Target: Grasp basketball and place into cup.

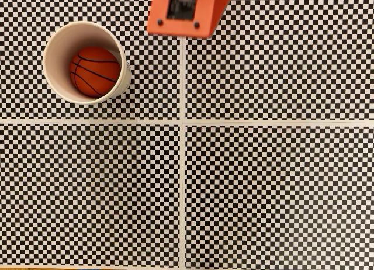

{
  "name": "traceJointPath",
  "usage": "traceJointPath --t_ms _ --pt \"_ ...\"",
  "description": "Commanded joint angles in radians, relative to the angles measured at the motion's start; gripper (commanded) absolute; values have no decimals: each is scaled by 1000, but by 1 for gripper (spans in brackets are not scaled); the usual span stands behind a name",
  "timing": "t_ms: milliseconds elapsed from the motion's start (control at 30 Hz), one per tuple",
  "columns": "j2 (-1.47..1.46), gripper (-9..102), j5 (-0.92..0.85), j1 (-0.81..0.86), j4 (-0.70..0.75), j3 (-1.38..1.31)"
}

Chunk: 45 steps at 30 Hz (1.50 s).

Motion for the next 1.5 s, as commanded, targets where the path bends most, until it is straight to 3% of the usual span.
traceJointPath --t_ms 0,700,1133,1467 --pt "15 0 11 5 -100 28" --pt "15 1 -44 37 -586 282" --pt "15 0 -38 34 -663 416" --pt "15 0 -49 25 -538 400"
